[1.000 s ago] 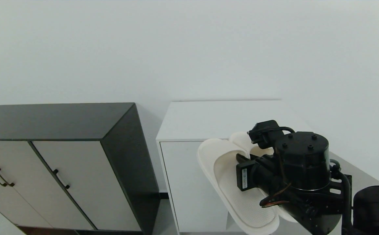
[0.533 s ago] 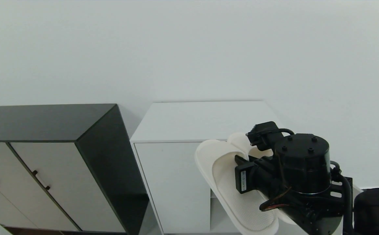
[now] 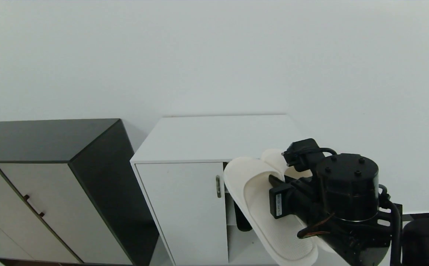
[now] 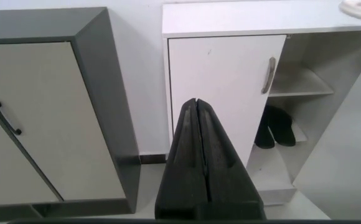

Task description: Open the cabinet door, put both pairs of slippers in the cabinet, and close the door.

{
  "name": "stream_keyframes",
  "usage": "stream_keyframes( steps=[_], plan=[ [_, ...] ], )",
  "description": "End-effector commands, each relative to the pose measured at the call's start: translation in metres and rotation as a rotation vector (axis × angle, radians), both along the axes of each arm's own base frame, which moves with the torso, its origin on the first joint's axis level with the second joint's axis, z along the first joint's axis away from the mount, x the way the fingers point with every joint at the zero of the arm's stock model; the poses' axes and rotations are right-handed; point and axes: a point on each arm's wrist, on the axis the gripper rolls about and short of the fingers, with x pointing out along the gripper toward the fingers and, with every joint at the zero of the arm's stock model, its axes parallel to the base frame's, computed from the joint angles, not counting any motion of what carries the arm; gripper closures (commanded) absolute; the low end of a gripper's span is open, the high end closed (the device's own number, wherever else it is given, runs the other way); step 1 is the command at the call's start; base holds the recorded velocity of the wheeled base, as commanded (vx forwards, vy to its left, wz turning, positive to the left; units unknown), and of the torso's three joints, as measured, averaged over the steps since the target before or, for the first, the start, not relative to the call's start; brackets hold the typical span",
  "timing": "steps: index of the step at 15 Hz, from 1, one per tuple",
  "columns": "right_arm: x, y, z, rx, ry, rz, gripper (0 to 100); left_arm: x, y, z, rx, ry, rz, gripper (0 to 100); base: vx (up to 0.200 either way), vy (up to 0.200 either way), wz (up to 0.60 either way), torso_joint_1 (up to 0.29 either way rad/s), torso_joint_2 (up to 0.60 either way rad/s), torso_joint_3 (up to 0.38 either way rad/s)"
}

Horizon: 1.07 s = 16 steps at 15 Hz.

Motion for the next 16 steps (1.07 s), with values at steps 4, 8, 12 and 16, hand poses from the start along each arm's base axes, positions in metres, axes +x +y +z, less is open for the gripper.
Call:
stream_keyframes(
  steps=[4,8,12,16],
  plan=[
    [0.0001,0.0005,-0.0058,-0.021,0.009,0.003,100,0.0000,0.0000,0.0000,0.000,0.000,0.001,100,0.000,0.000,0.00,0.000,0.00,0.000],
    [-0.0005,0.0004,-0.0074,-0.026,0.013,0.005,100,0.0000,0.0000,0.0000,-0.001,0.000,0.000,100,0.000,0.000,0.00,0.000,0.00,0.000],
    [-0.0011,-0.0004,-0.0092,-0.032,0.016,0.005,100,0.0000,0.0000,0.0000,-0.001,0.000,0.001,100,0.000,0.000,0.00,-0.120,0.28,0.163],
    [0.0002,0.0014,-0.0122,-0.027,0.012,0.005,100,0.0000,0.0000,0.0000,-0.001,0.000,0.000,100,0.000,0.000,0.00,-0.225,0.54,0.304]
  ],
)
